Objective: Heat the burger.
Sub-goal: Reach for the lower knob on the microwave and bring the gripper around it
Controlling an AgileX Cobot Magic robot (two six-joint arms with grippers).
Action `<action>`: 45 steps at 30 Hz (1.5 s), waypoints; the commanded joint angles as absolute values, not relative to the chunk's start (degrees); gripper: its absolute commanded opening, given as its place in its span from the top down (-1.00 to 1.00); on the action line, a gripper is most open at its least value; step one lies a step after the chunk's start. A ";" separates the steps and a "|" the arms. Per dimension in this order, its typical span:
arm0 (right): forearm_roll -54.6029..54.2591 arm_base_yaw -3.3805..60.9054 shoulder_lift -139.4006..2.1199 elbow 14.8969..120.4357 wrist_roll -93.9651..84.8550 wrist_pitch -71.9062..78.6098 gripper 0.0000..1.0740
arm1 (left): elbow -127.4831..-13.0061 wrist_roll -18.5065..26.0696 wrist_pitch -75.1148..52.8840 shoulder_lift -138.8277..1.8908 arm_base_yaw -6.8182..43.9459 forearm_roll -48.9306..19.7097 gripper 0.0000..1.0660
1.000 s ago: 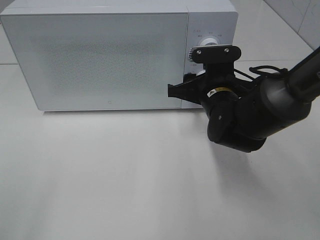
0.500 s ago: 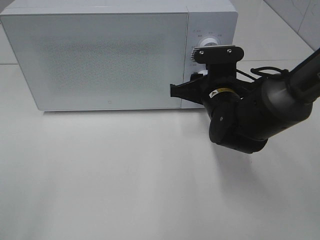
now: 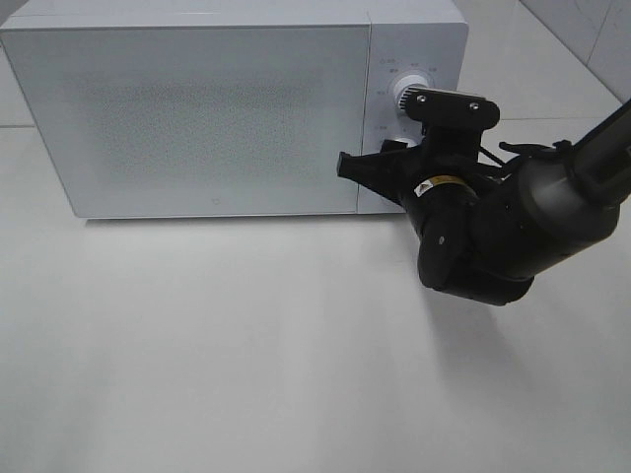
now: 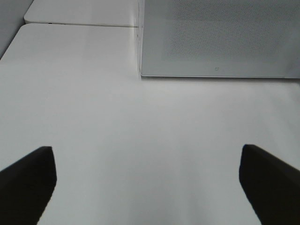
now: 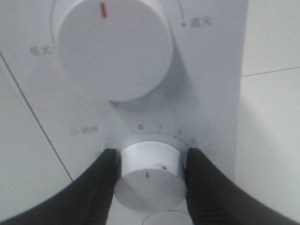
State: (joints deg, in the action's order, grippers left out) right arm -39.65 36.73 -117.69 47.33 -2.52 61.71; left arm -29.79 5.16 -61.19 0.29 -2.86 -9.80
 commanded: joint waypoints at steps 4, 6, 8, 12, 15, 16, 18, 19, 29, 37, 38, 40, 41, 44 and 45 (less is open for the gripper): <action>-27.04 36.84 -116.71 49.39 15.30 66.98 1.00 | -29.68 4.87 -61.31 1.15 -3.04 -10.26 -0.84; -25.73 36.84 -116.71 49.39 22.75 66.98 1.00 | -29.68 4.87 -61.31 1.15 -3.04 -10.26 -0.84; -24.64 36.84 -116.71 49.39 28.13 66.98 1.00 | -29.68 4.87 -61.31 1.15 -3.04 -10.26 -0.84; -24.52 36.84 -116.71 49.39 36.10 66.98 1.00 | -29.68 4.87 -61.31 1.15 -3.04 -10.26 -0.84; -24.47 36.84 -116.71 49.39 43.95 66.98 1.00 | -29.68 4.87 -61.31 1.15 -3.04 -10.26 -0.84; -23.72 36.84 -116.71 49.39 49.56 66.98 1.00 | -29.68 4.87 -61.31 1.15 -3.04 -10.26 -0.84; -23.03 36.84 -116.71 49.39 55.00 66.98 1.00 | -29.68 4.87 -61.31 1.15 -3.04 -10.26 -0.84; -22.98 36.84 -116.71 49.39 57.41 66.98 1.00 | -29.68 4.87 -61.31 1.15 -3.04 -10.26 -0.84; -22.00 36.84 -116.71 49.39 74.31 66.98 1.00 | -29.68 4.87 -61.31 1.15 -3.04 -10.26 -0.84; -22.00 36.84 -116.71 49.39 82.79 68.18 1.00 | -29.68 4.87 -61.31 1.15 -3.04 -10.26 -0.84; -22.00 36.84 -116.71 49.39 84.86 68.35 1.00 | -29.68 4.87 -61.31 1.15 -3.04 -10.26 -0.84; -22.00 36.84 -116.71 49.39 86.12 68.35 1.00 | -29.68 4.87 -61.31 1.15 -3.04 -10.26 -0.84; -22.00 36.84 -116.71 49.39 88.06 68.35 1.00 | -29.68 4.87 -61.31 1.15 -3.04 -10.26 -0.84; -22.12 36.84 -116.71 49.39 89.73 68.47 1.00 | -29.68 4.87 -61.31 1.15 -3.04 -10.26 -0.84; -22.17 36.84 -116.71 49.39 90.13 68.47 1.00 | -29.68 4.87 -61.31 1.15 -3.04 -10.26 -0.84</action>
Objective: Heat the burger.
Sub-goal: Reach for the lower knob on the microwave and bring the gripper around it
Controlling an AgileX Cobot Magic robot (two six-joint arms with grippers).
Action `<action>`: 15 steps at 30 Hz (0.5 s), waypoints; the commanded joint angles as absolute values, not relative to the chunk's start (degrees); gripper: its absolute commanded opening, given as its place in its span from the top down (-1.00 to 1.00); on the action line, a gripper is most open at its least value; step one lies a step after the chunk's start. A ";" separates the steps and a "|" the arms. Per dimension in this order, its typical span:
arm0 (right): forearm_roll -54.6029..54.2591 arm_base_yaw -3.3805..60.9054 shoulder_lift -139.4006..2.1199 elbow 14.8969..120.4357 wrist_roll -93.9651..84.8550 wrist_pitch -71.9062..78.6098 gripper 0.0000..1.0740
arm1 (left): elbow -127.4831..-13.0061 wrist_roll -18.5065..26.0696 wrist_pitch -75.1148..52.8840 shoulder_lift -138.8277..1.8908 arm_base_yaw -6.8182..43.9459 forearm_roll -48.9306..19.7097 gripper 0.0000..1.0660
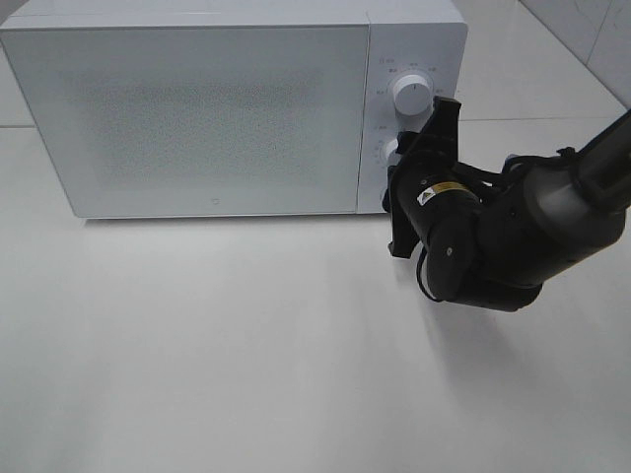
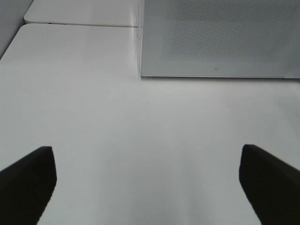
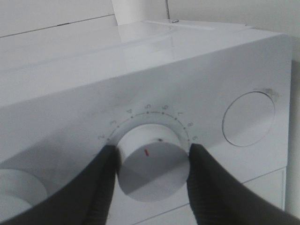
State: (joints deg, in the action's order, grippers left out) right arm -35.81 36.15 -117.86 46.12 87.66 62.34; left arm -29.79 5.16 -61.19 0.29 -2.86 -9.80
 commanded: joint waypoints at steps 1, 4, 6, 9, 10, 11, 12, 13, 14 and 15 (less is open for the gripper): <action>-22.17 36.84 -116.71 49.39 90.13 68.47 1.00 | -29.68 4.87 -61.31 1.15 -3.04 -10.26 -0.84; -22.17 36.84 -116.71 49.39 90.87 68.47 1.00 | -29.68 4.87 -61.31 1.15 -3.04 -10.26 -0.84; -22.17 36.84 -116.71 49.39 90.81 68.47 1.00 | -29.68 4.87 -61.31 1.15 -3.04 -10.26 -0.84; -22.17 36.84 -116.71 49.39 90.07 68.47 1.00 | -29.68 4.87 -61.31 1.15 -3.04 -10.26 -0.84; -22.17 36.84 -116.71 49.39 89.55 68.47 0.99 | -29.68 4.87 -61.31 1.15 -3.04 -10.26 -0.84; -22.17 36.84 -116.71 49.39 89.27 68.47 0.98 | -29.68 4.87 -61.31 1.15 -3.04 -10.26 -0.84; -22.17 36.84 -116.71 49.39 89.27 68.47 0.98 | -29.68 4.87 -61.31 1.15 -3.04 -10.26 -0.84; -22.23 36.84 -116.71 49.39 89.27 68.47 0.98 | -29.68 4.87 -61.31 1.15 -3.04 -10.26 -0.84; -22.23 36.84 -116.71 49.39 89.27 68.47 0.98 | -29.68 4.87 -61.31 1.15 -3.04 -10.26 -0.84; -22.86 36.84 -116.71 49.39 89.15 68.47 0.96 | -29.68 4.87 -61.31 1.15 -3.04 -10.26 -0.84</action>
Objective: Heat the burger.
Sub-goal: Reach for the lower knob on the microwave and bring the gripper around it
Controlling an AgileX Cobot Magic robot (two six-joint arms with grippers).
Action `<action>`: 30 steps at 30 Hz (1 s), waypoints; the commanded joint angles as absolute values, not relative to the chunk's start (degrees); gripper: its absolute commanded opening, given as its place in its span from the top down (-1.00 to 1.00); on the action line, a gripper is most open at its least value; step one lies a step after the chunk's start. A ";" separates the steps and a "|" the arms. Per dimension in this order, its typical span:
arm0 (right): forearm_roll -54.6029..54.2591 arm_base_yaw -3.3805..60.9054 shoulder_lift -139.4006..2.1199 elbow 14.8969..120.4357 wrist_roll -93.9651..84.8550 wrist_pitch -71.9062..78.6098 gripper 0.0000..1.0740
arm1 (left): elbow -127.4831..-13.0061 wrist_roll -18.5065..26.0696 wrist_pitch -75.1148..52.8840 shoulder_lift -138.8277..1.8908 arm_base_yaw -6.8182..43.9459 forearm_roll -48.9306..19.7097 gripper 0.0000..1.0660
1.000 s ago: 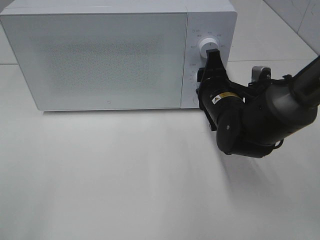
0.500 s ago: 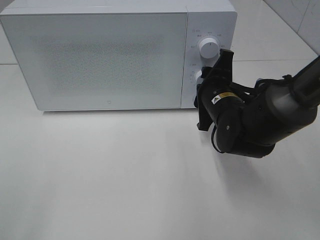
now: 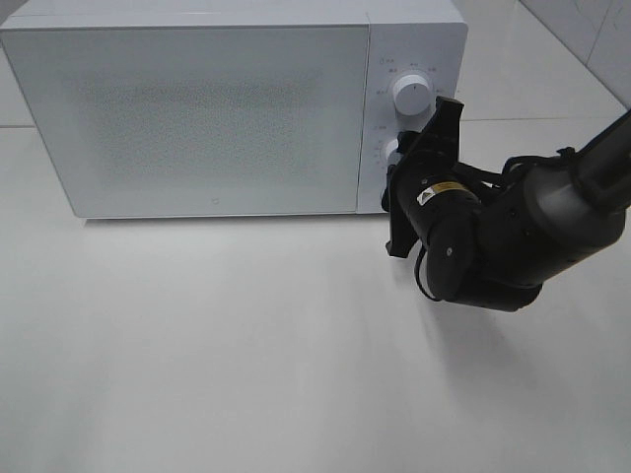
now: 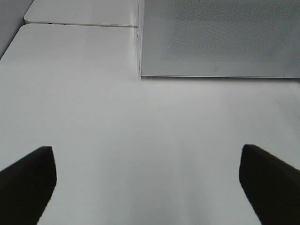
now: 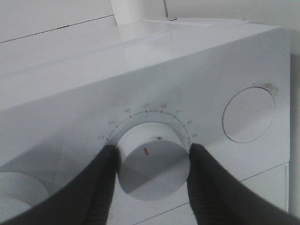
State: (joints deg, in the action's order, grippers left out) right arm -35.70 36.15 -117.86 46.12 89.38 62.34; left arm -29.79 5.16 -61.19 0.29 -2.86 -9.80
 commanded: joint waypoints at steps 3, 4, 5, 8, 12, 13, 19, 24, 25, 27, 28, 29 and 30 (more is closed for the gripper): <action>-24.18 36.84 -116.71 49.39 87.95 68.47 0.92 | -29.68 4.87 -61.31 1.15 -3.04 -10.26 -0.84; -25.73 36.84 -116.71 49.39 87.43 68.64 0.87 | -29.68 4.87 -61.31 1.15 -3.04 -10.26 -0.84; -25.73 36.84 -116.71 49.39 87.43 68.64 0.87 | -29.68 4.87 -61.31 1.15 -3.04 -10.26 -0.84; -28.07 36.84 -116.71 49.39 86.12 68.64 0.80 | -29.68 4.87 -61.31 1.15 -3.04 -10.26 -0.84; -32.54 36.84 -116.71 49.39 84.68 68.64 0.67 | -29.68 4.87 -61.31 1.15 -3.04 -10.26 -0.84; -32.54 36.84 -116.71 49.39 84.68 68.64 0.67 | -29.68 4.87 -61.31 1.15 -3.04 -10.26 -0.84; -36.15 36.84 -116.71 49.39 83.25 68.64 0.34 | -29.68 4.87 -61.31 1.15 -3.04 -10.26 -0.84; -37.13 36.84 -116.71 49.10 83.25 68.24 0.01 | -29.68 4.87 -61.31 1.15 -3.04 -10.26 -0.84; -37.13 36.84 -116.71 48.82 83.25 68.24 -0.03 | -29.68 4.87 -61.31 1.15 -3.04 -10.26 -0.84; -37.01 36.84 -116.71 48.41 82.56 68.12 -0.10 | -29.68 4.87 -61.31 1.15 -3.04 -10.26 -0.84; -36.90 36.84 -116.71 48.24 82.05 68.12 -0.12 | -29.68 4.87 -61.31 1.15 -3.04 -10.26 -0.84; -36.55 36.96 -116.71 47.38 81.42 67.84 -0.15 | -29.68 4.87 -61.31 1.15 -3.04 -10.26 -0.84; -36.55 36.96 -116.71 47.38 81.42 67.84 -0.15 | -29.68 4.87 -61.31 1.15 -3.04 -10.26 -0.84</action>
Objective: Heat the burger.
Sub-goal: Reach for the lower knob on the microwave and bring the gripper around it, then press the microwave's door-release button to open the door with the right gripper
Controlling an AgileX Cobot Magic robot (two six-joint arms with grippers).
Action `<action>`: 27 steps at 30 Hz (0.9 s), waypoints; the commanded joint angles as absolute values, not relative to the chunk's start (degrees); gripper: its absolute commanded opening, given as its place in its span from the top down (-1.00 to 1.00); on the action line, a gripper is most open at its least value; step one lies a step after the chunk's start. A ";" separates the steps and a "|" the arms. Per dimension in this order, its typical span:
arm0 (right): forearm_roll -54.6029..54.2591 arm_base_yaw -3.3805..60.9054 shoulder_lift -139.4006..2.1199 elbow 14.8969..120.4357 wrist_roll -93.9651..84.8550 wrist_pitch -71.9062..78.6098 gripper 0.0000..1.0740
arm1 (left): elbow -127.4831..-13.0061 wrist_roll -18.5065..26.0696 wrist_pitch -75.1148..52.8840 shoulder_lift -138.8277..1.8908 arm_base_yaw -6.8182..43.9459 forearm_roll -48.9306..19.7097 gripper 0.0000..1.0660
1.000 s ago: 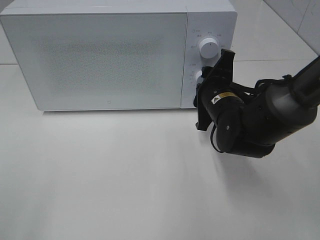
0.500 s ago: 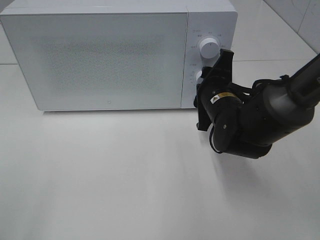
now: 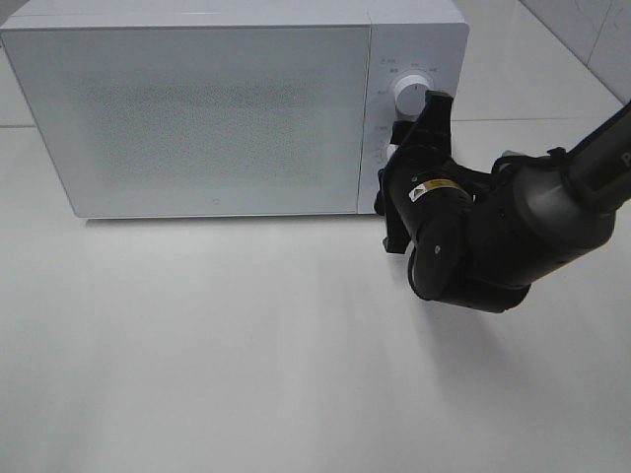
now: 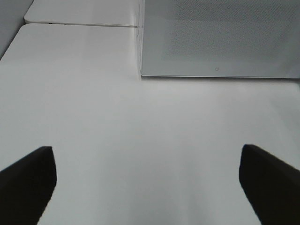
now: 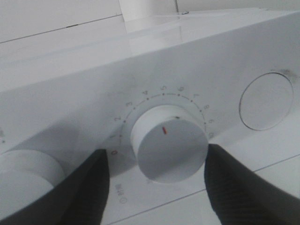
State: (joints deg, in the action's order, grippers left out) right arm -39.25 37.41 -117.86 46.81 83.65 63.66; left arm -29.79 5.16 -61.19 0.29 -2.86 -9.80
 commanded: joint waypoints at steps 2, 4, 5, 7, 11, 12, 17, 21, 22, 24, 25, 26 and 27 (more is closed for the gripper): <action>-36.67 38.22 -116.54 46.12 81.42 66.63 -0.17 | -29.68 4.87 -61.31 1.15 -3.04 -10.26 -0.84; -36.10 38.90 -116.31 45.03 81.07 66.41 -0.17 | -29.68 4.87 -61.31 1.15 -3.04 -10.26 -0.84; -36.10 38.90 -116.31 45.03 81.07 66.41 -0.17 | -29.68 4.87 -61.31 1.15 -3.04 -10.26 -0.84; -35.64 39.53 -115.39 43.54 79.98 65.15 -0.17 | -29.68 4.87 -61.31 1.15 -3.04 -10.26 -0.84; -33.69 39.53 -112.70 41.71 76.60 60.56 -0.17 | -29.68 4.87 -61.31 1.15 -3.04 -10.26 -0.84; -33.58 39.53 -111.73 41.20 74.94 59.36 -0.17 | -29.68 4.87 -61.31 1.15 -3.04 -10.26 -0.84; -33.52 39.53 -106.17 38.79 62.97 53.74 -0.17 | -29.68 4.87 -61.31 1.15 -3.04 -10.26 -0.84; -31.57 39.13 -100.55 38.27 48.36 42.86 -0.17 | -29.68 4.87 -61.31 1.15 -3.04 -10.26 -0.84; -31.57 39.13 -100.55 38.27 48.36 42.86 -0.17 | -29.68 4.87 -61.31 1.15 -3.04 -10.26 -0.84; -31.28 38.96 -99.47 38.27 44.92 40.22 -0.17 | -29.68 4.87 -61.31 1.15 -3.04 -10.26 -0.84; -30.48 38.45 -97.29 38.27 39.13 35.52 -0.17 | -29.68 4.87 -61.31 1.15 -3.04 -10.26 -0.84; -30.48 37.99 -96.31 38.27 35.87 33.58 -0.17 | -29.68 4.87 -61.31 1.15 -3.04 -10.26 -0.84; -30.48 37.99 -96.31 38.27 35.87 33.58 -0.17 | -29.68 4.87 -61.31 1.15 -3.04 -10.26 -0.84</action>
State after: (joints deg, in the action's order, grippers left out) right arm -31.17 38.45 -97.29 38.39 39.53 35.75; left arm -29.79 5.16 -61.19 0.29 -2.86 -9.80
